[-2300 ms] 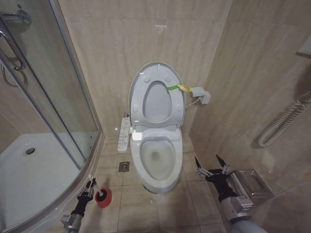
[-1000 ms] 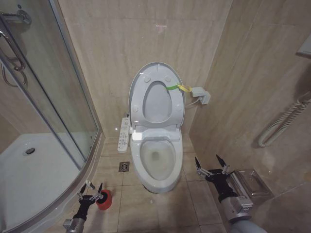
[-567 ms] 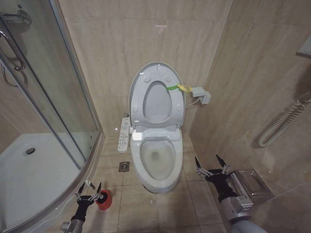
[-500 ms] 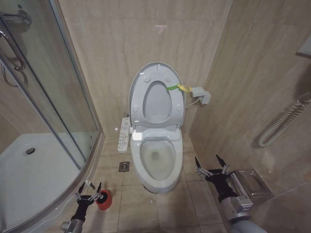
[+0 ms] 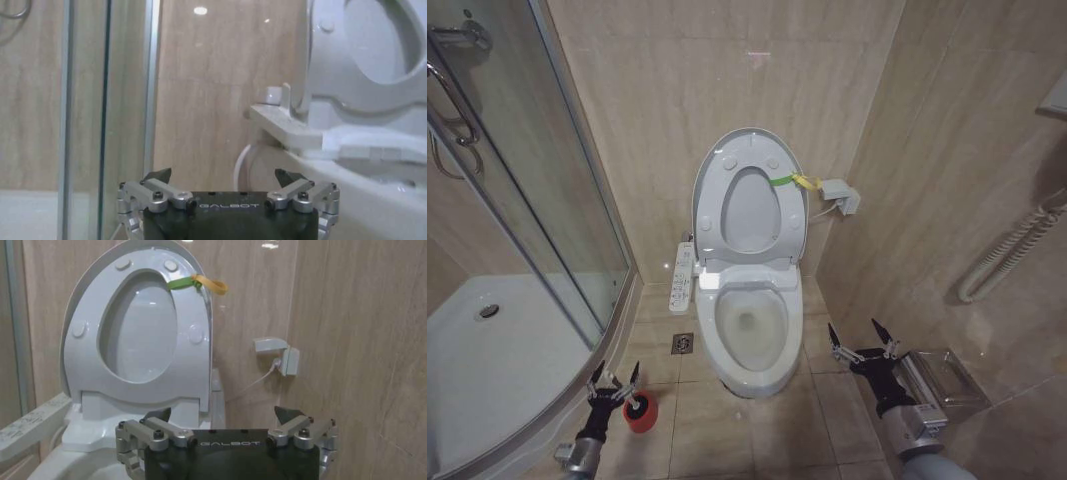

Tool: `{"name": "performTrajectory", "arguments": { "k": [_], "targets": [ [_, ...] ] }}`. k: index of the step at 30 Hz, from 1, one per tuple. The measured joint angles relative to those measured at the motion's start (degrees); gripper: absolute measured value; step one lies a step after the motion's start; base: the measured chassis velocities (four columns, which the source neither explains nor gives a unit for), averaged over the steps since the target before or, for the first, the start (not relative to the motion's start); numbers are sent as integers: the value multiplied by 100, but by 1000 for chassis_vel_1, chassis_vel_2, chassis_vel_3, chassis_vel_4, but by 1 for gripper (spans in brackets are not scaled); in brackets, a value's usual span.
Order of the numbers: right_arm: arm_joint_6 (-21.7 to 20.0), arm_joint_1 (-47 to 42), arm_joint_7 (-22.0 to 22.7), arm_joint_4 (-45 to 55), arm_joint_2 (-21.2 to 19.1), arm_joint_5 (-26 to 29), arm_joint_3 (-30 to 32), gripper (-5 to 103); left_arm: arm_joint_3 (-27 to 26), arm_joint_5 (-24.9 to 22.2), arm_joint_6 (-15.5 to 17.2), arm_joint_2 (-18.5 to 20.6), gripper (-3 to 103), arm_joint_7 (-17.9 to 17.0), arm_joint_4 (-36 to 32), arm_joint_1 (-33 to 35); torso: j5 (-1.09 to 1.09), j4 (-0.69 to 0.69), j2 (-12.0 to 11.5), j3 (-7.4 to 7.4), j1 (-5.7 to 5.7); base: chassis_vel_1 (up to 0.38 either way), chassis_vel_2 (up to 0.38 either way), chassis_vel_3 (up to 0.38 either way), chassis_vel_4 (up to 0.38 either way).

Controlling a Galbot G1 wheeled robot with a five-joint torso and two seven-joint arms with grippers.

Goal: Open the toilet lid, clean the toilet bowl with a toilet brush, close the toilet lid, and flush.

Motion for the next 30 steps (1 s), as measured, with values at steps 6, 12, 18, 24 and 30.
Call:
{"name": "performTrajectory", "arguments": {
  "k": [6, 12, 18, 24, 30],
  "targets": [
    [0, 0, -2, 0, -1, 0, 0, 100, 23, 18, 620, 14, 100, -505, -1194, 374, -1, -1, 0, 0, 0, 0, 0, 0, 0],
    [0, 0, -2, 0, 0, 0, 0, 100, 32, 248, 1139, 5, 100, -1073, -2092, 727, 1, -1, 0, 0, 0, 0, 0, 0, 0],
    [0, 0, -1, 0, 0, 0, 0, 100, 36, 497, 1471, 2, 100, -1537, -2433, 886, 0, 0, 0, 0, 0, 0, 0, 0, 0],
    [0, 0, -1, 0, 0, 0, 0, 100, 37, 491, 1899, 37, 100, -1789, -3045, 1120, 0, -1, 0, 0, 0, 0, 0, 0, 0],
    [0, 0, -2, 1, 0, 0, 0, 100, -48, 509, 1769, 43, 100, -1844, -3318, 1262, 0, 0, 0, 0, 0, 0, 0, 0, 0]
  ]
}}
